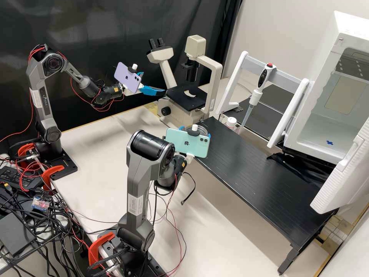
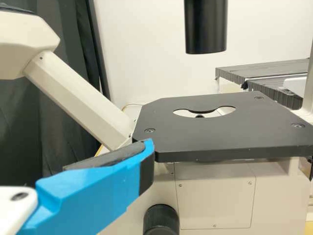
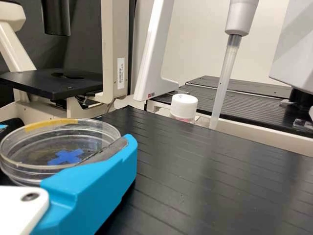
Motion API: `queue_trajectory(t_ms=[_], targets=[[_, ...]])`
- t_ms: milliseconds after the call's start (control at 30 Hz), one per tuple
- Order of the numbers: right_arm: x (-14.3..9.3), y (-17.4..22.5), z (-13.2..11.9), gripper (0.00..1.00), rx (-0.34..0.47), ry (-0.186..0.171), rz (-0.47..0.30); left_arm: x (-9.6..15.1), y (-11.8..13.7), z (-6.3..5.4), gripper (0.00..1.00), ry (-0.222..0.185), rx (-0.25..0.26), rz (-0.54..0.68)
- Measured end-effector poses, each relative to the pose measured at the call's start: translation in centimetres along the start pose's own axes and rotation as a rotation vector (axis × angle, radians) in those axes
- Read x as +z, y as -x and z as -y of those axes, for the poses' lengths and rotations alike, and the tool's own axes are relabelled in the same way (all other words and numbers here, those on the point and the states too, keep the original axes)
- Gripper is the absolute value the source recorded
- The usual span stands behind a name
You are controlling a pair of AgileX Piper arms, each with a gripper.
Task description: Move the petri dish to the incubator
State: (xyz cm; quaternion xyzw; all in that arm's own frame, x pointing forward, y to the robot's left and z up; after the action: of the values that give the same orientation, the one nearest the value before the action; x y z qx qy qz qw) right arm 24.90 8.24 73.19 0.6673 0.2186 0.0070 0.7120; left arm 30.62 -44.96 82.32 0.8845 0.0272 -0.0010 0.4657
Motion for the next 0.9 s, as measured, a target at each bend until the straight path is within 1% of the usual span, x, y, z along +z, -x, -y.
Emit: queue_trajectory(t_ms=[267, 367, 533, 667, 833, 900], targets=[[0.0, 0.0, 0.0, 0.00, 0.000, 0.000, 0.001, 0.0, 0.0, 0.0, 1.00, 0.000, 0.000, 0.000], [0.3, 0.3, -0.7, 0.00, 0.026, 0.000, 0.014, 0.0, 0.0, 0.0, 1.00, 0.000, 0.000, 0.000], [1.9, 1.1, -3.1, 0.00, 0.100, -0.002, 0.109, 0.0, 0.0, 0.0, 1.00, 0.000, 0.000, 0.000], [3.5, 2.1, -5.6, 0.00, 0.196, 0.002, 0.185, 0.0, 0.0, 0.0, 1.00, 0.000, 0.000, 0.000], [5.6, 2.8, -9.1, 0.00, 0.319, -0.035, 0.267, 0.0, 0.0, 0.0, 1.00, 0.000, 0.000, 0.000], [6.3, 2.7, -10.6, 0.00, 0.362, -0.039, 0.297, 0.0, 0.0, 0.0, 1.00, 0.000, 0.000, 0.000]])
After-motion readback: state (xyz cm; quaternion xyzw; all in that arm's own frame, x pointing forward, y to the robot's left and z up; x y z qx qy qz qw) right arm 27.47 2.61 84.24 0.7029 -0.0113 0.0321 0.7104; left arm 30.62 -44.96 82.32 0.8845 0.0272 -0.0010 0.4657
